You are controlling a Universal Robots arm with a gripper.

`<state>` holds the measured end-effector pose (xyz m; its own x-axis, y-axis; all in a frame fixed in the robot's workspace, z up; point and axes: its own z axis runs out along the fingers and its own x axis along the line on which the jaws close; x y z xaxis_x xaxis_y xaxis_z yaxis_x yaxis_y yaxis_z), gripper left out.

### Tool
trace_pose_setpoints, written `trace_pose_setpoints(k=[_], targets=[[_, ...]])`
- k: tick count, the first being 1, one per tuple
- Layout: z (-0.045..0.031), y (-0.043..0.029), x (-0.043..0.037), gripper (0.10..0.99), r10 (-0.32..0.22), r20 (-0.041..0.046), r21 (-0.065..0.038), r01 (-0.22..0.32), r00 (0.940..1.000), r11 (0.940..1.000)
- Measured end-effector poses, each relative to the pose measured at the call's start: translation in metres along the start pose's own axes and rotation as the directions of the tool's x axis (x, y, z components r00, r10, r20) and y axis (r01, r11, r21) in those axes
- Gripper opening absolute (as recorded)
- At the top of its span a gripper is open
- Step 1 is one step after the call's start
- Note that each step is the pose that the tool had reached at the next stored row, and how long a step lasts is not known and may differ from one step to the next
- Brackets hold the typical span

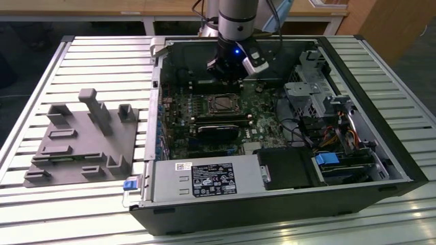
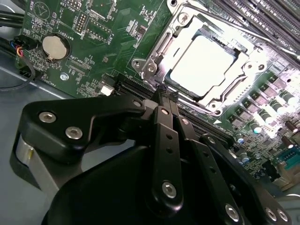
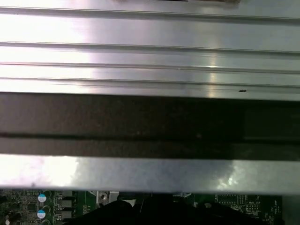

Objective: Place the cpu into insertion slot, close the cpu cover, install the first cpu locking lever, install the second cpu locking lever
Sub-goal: 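Install the second cpu locking lever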

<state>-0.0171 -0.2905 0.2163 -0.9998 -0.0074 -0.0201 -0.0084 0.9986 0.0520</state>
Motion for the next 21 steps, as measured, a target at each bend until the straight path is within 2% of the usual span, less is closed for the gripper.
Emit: trace_pose_setpoints(k=[8,13,16,21], targets=[[-0.0003,-0.0064,0.0,0.118,0.0,0.0,0.0,0.0,1.0,1.0],[-0.0022,-0.0069,0.0,0.118,0.0,0.0001,0.0,0.0,1.0,1.0],[-0.0102,-0.0065,-0.0002,0.118,0.0,0.0002,-0.001,0.0,1.0,1.0],[-0.0317,-0.0055,-0.0006,0.118,0.0,0.0002,-0.001,0.0,1.0,1.0]])
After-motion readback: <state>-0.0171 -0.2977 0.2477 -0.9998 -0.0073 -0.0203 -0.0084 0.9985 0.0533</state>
